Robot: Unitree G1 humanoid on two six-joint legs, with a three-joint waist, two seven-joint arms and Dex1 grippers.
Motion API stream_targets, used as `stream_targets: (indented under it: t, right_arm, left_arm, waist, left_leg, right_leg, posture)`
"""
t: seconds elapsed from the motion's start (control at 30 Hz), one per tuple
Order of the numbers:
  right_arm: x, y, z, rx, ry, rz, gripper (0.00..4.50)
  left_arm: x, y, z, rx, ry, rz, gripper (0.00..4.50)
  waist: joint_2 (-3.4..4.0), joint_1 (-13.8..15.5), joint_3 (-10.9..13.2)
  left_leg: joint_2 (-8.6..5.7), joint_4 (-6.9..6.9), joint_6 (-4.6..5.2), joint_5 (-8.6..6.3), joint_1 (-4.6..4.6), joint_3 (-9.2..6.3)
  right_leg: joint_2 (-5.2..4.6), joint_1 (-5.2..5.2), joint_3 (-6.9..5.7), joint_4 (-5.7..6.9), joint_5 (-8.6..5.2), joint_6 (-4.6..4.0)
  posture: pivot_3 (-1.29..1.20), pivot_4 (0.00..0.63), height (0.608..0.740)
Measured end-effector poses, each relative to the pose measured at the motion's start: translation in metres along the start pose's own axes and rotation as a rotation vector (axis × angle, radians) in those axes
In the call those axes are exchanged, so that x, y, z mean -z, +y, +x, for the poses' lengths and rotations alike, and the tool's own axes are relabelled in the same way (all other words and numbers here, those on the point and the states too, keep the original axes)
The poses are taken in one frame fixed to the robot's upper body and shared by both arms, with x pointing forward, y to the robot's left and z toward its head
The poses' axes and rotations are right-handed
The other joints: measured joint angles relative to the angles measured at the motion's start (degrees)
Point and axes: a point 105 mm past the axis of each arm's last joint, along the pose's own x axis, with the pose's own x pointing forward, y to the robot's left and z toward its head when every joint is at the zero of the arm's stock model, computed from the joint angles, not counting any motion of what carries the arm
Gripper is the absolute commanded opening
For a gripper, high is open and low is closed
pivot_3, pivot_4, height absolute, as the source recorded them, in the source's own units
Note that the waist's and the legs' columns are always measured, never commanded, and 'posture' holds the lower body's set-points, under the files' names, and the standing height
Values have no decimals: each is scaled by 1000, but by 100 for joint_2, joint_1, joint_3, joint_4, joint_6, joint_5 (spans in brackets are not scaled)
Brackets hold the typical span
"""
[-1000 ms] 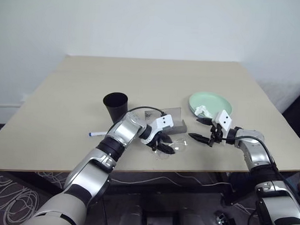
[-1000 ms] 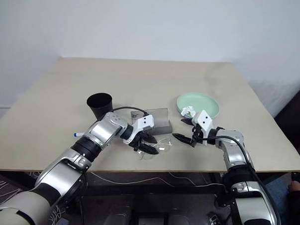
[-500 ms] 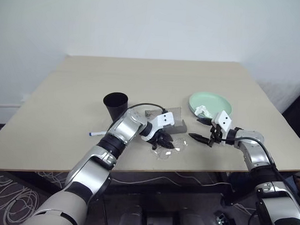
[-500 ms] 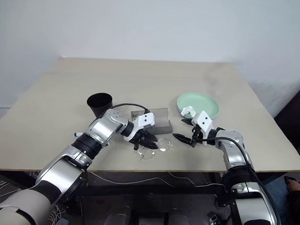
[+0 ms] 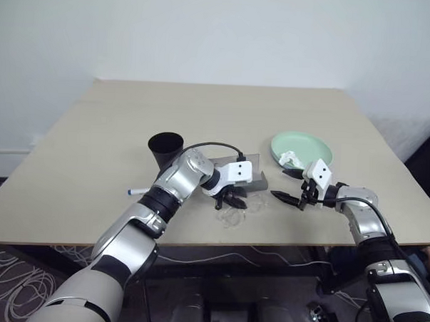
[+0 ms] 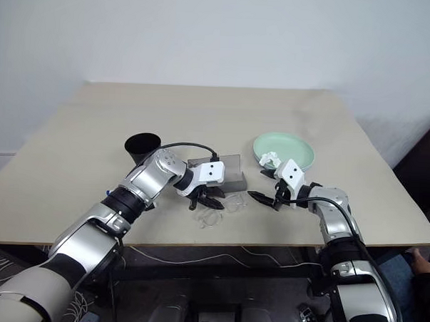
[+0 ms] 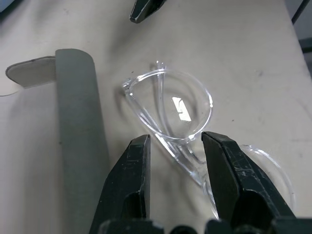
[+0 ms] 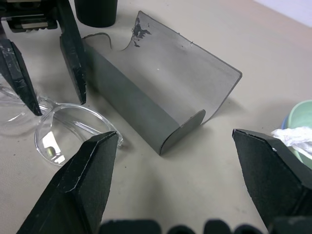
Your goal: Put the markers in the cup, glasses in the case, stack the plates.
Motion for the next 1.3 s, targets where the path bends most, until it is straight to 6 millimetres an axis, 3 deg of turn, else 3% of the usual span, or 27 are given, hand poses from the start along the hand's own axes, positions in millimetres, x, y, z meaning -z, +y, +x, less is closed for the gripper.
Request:
stream_targets:
  t: [0.5,0.6,0.7,0.73,1.17,1.3]
  right_arm:
    - [0,-2,0,23,-2,-1,4083]
    - [1,-2,0,26,-2,-1,4083]
    - [1,-3,0,29,-3,-1,4083]
    - [1,-3,0,31,-3,-2,4083]
    - [1,-4,0,43,-4,-6,4083]
    - [0,-5,1,46,-4,-6,4083]
  left_arm:
    - [-1,5,-5,1,62,101,1681]
    - [-2,3,-4,14,61,104,1112]
    - [-4,0,-3,39,57,95,107]
    - [-6,-1,-3,43,53,97,44]
    - [-10,1,-6,24,44,107,44]
    - [-19,9,-8,-22,20,70,924]
  waist:
    - [0,0,0]
    - [0,0,0]
    - [0,1,0]
    - [0,1,0]
    - [0,2,0]
    - [0,2,0]
  left_leg:
    - [1,2,3,1,0,0]
    - [0,3,3,1,0,1]
    - [0,3,4,2,0,0]
    - [0,4,4,2,0,0]
    - [0,4,9,4,0,1]
    - [0,6,12,6,-1,1]
  right_leg:
    - [2,1,1,1,0,0]
    - [2,1,1,1,0,0]
    - [2,1,1,1,0,0]
    - [2,2,1,1,0,0]
    - [2,2,1,2,0,1]
    - [2,2,1,2,1,2]
  posture:
    - [0,0,738]
    - [0,0,738]
    - [0,0,738]
    - [0,0,738]
    - [0,0,738]
    - [0,0,738]
